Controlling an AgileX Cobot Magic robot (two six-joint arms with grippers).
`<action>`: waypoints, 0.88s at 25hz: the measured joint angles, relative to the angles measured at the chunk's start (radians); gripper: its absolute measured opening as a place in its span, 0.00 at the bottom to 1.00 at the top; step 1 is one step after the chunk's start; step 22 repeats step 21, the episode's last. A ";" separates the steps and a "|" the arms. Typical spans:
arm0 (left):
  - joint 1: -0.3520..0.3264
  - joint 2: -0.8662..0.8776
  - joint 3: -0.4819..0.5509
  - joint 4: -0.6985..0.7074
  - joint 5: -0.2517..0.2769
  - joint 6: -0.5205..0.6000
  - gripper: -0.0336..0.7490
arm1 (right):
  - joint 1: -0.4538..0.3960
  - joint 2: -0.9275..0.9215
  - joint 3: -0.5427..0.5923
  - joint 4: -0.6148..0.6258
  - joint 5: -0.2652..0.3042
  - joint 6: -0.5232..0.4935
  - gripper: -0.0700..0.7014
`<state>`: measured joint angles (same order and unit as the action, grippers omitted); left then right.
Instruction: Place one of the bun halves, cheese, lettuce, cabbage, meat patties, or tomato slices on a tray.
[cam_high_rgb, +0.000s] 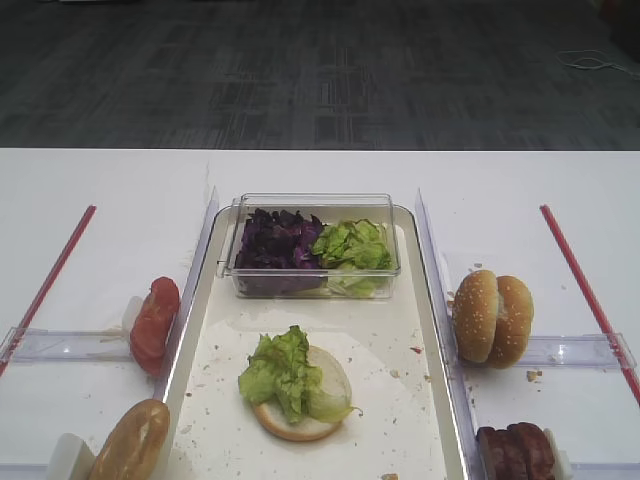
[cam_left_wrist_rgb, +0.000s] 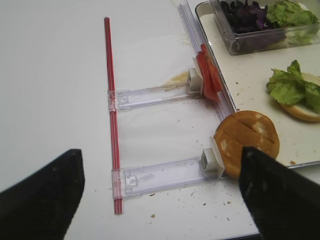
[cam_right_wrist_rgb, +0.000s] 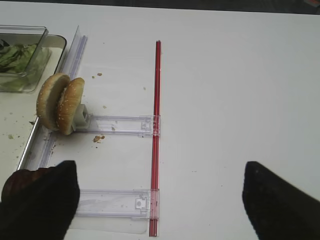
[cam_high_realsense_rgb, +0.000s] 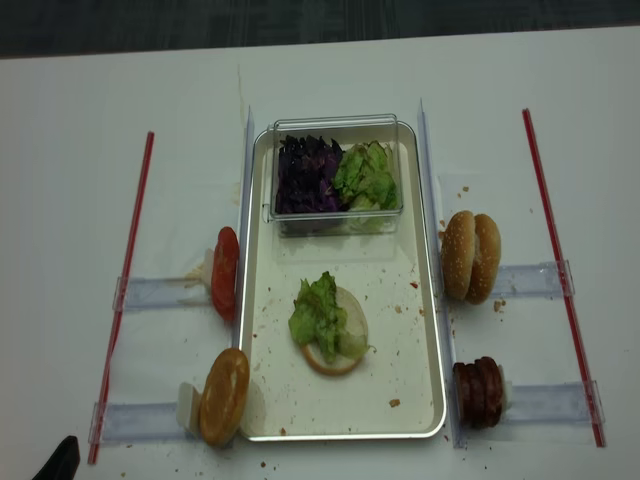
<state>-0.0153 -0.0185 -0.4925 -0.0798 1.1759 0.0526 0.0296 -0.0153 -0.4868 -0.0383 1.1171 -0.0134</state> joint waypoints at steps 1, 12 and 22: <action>0.000 0.000 0.000 0.000 0.000 0.000 0.83 | 0.000 0.000 0.000 0.000 0.000 0.000 0.98; 0.000 0.000 0.000 0.000 0.000 0.000 0.83 | 0.000 0.000 0.000 0.000 0.000 0.000 0.98; 0.000 0.000 0.000 0.000 0.000 0.000 0.83 | 0.000 0.000 0.000 0.000 0.000 0.002 0.98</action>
